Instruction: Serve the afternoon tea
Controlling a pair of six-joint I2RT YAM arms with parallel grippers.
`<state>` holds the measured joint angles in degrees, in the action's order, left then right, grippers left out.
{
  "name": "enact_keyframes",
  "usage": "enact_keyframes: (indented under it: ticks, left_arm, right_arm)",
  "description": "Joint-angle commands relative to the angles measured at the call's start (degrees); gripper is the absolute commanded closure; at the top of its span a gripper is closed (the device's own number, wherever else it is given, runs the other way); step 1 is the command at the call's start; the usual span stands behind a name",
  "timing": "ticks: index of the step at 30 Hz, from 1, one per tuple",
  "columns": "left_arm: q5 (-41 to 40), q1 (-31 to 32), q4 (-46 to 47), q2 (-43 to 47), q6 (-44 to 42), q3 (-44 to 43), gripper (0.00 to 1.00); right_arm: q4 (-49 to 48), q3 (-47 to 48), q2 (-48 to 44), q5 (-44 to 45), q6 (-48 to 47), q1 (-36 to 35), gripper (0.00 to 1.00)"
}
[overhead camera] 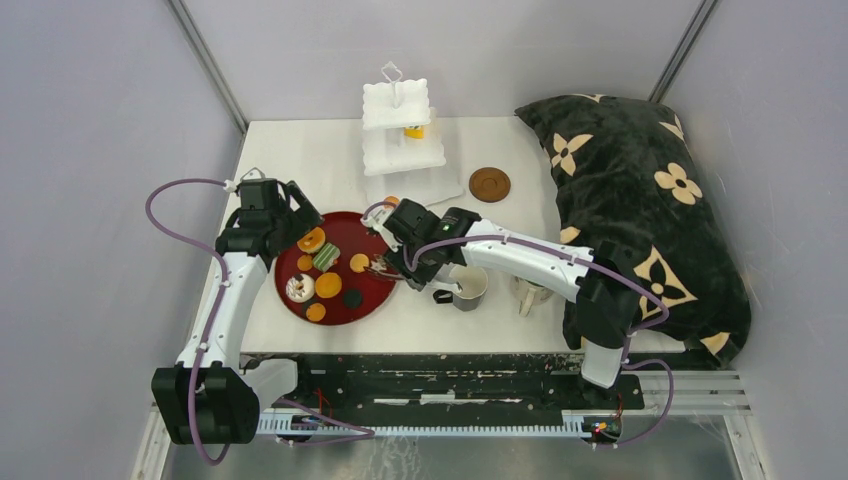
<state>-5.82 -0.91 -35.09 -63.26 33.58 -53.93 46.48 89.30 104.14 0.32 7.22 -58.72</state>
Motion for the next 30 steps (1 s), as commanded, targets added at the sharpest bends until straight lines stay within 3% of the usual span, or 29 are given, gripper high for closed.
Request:
enact_keyframes:
  ticks: [1,9,24,30]
  left_arm:
    - [0.1,-0.2,2.6,0.7,-0.8,-0.4,0.0]
    - [0.2,-0.2,2.6,0.7,-0.8,-0.4,0.0]
    - [0.4,-0.3,2.8,0.7,-0.8,0.3,0.0]
    - [0.6,-0.2,2.9,1.1,-0.8,1.1,0.0]
  right_arm:
    - [-0.7,4.9,0.7,0.4,0.1,-1.7,0.54]
    - [-2.5,4.1,-1.8,5.6,1.2,-2.3,0.54]
    - [-7.1,-1.7,-3.7,6.3,9.9,-5.4,0.53]
    - [-7.5,-2.2,-3.3,12.9,11.5,-7.1,0.53]
